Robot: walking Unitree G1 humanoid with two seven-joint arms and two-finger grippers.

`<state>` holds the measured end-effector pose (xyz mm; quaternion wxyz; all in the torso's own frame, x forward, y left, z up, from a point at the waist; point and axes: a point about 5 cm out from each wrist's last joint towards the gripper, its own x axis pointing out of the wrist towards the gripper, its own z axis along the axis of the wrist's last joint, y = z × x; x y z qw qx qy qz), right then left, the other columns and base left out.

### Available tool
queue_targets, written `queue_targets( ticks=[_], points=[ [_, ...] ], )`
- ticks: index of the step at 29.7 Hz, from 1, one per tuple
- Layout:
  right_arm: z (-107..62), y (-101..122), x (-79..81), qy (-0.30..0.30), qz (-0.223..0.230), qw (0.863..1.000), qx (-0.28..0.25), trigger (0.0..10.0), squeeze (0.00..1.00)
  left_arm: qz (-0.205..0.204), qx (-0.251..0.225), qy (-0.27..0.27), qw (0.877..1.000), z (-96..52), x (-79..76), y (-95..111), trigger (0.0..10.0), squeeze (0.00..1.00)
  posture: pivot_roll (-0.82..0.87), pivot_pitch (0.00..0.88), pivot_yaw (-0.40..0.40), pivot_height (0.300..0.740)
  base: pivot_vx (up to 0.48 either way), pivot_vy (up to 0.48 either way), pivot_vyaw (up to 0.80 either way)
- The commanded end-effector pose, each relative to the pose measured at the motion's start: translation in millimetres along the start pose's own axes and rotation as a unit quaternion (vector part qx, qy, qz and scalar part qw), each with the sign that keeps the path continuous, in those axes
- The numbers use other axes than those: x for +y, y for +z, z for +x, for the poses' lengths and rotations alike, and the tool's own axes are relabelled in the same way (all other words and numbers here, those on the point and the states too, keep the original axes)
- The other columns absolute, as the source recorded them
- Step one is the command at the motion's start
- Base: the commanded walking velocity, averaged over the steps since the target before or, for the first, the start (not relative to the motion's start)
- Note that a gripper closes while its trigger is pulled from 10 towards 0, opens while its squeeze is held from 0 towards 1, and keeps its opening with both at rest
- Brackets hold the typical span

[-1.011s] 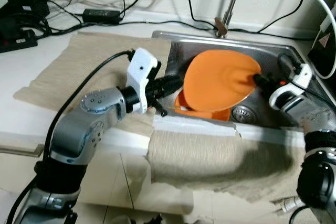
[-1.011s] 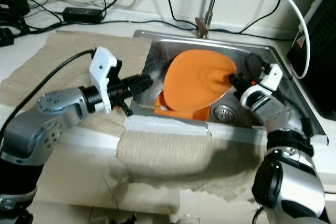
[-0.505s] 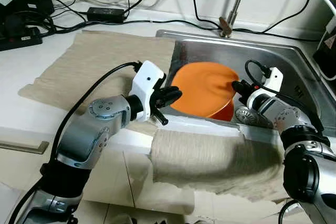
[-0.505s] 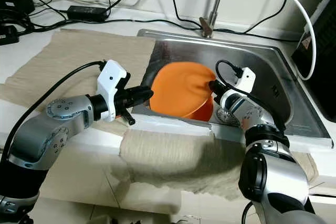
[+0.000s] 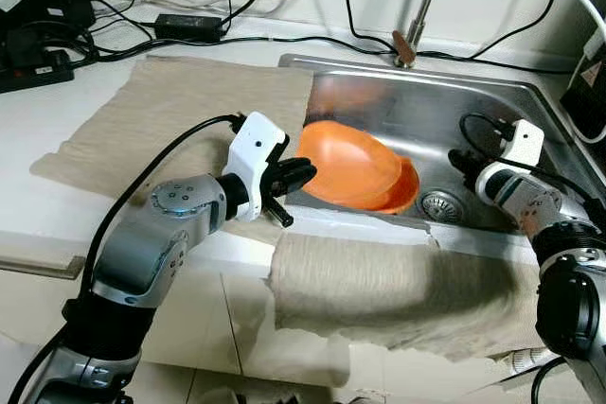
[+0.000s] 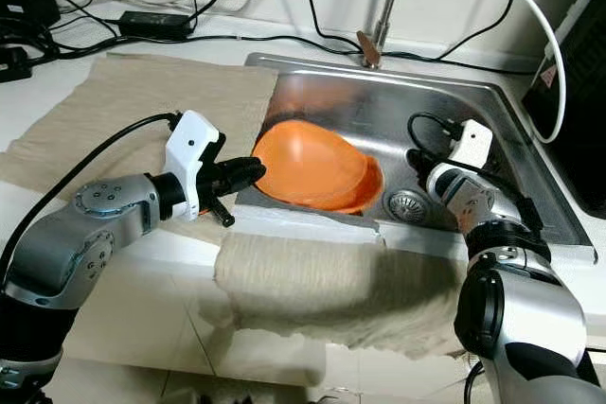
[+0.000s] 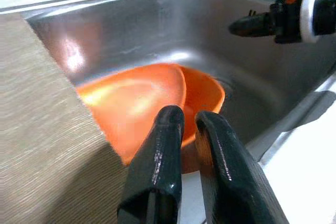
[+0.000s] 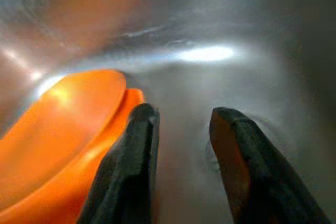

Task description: Kitchen organization

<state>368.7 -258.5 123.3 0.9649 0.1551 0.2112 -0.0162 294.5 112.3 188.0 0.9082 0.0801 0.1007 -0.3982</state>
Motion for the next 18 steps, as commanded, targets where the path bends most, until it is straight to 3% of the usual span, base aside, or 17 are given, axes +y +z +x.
queue_targets(
  ticks=[1,4,5,6,8,9,10,11,13,15,18],
  points=[
    [-5.1,28,1.8,0.029,-0.061,0.995,-0.070,10.0,0.00,0.016,-0.029,0.036,0.999,-8.5,6.9,9,10.0,0.00,-0.05,0.000,-0.061,0.740,0.000,0.000,0.00],
    [-11.7,50,18.5,0.102,-0.065,0.981,-0.152,10.0,0.00,0.045,-0.078,0.075,0.993,-16.3,11.9,21,10.0,0.00,-0.05,0.000,-0.059,0.740,0.000,0.000,0.00],
    [-23.8,63,36.7,0.158,-0.095,0.957,-0.224,10.0,0.00,0.046,-0.106,0.116,0.986,-25.3,15.4,28,10.0,0.00,-0.05,0.000,-0.054,0.740,0.000,0.000,0.00],
    [-23.8,63,36.7,0.158,-0.095,0.957,-0.224,10.0,0.00,0.046,-0.106,0.116,0.986,-25.3,15.4,28,10.0,0.00,-0.05,0.000,-0.054,0.740,0.000,0.000,0.00],
    [-40.5,61,63.3,0.211,-0.164,0.928,-0.260,10.0,0.00,0.033,-0.132,0.173,0.975,-37.6,19.5,32,10.0,0.00,-0.05,0.000,-0.046,0.740,0.000,0.000,0.80],
    [-46.4,57,72.9,0.231,-0.176,0.919,-0.266,10.0,0.00,0.031,-0.139,0.191,0.971,-41.8,20.6,34,10.0,0.00,-0.05,0.000,-0.043,0.740,0.000,0.000,0.80],
    [-65.0,46,103.3,0.288,-0.172,0.897,-0.288,10.0,0.00,0.043,-0.142,0.227,0.962,-50.6,18.8,35,10.0,0.00,-0.05,0.000,-0.044,0.740,0.000,0.000,0.80],
    [-65.0,46,103.3,0.288,-0.172,0.897,-0.288,10.0,0.00,0.043,-0.142,0.227,0.962,-50.6,18.8,35,10.0,0.00,-0.05,0.000,-0.044,0.740,0.000,0.000,0.80],
    [-86.0,32,132.9,0.331,-0.157,0.875,-0.316,10.0,0.00,0.068,-0.132,0.265,0.953,-55.9,13.5,34,10.0,0.00,-0.05,0.000,-0.046,0.740,0.000,0.000,0.80],
    [-92.8,27,141.7,0.335,-0.133,0.872,-0.332,10.0,0.00,0.083,-0.135,0.286,0.945,-57.7,11.4,33,10.0,0.00,-0.04,0.000,-0.052,0.740,0.000,0.000,0.80],
    [-98.2,20,146.7,0.328,-0.077,0.877,-0.341,10.0,0.00,0.046,-0.156,0.312,0.936,-60.4,12.4,28,10.0,0.00,-0.04,0.000,-0.053,0.740,0.000,0.000,0.80]
  ],
)
